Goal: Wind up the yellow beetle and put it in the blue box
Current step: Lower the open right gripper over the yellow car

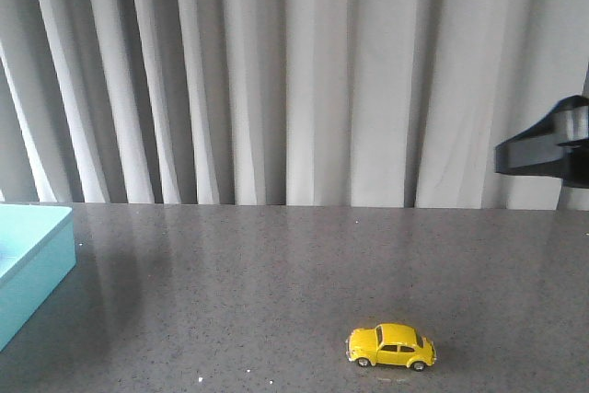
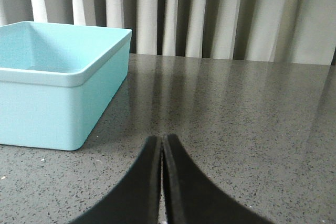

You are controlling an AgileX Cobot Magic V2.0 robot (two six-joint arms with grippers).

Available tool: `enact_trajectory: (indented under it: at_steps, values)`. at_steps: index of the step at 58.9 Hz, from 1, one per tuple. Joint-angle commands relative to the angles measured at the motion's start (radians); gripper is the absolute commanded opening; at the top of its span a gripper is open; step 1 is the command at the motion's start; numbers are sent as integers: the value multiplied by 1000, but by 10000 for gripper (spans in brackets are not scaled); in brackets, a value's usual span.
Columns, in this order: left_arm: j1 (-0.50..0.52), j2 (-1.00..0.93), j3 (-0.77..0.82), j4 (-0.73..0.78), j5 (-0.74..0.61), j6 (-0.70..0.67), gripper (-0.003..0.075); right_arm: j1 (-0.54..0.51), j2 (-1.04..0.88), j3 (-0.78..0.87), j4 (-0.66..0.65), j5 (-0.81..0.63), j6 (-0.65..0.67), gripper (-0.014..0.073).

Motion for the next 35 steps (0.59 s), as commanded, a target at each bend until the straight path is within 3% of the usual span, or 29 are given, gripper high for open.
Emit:
enact_trajectory:
  at_steps: [1, 12, 35]
  values:
    - [-4, -16, -14, -8, -76, -7, -6, 102, 73, -94, -53, -15, 107, 568]
    - [-4, -16, -14, -8, -76, -7, -6, 287, 257, -141, -486, -22, 404, 568]
    - [-4, -16, -14, -8, -76, -7, -6, 322, 511, -141, -540, -57, 535, 568]
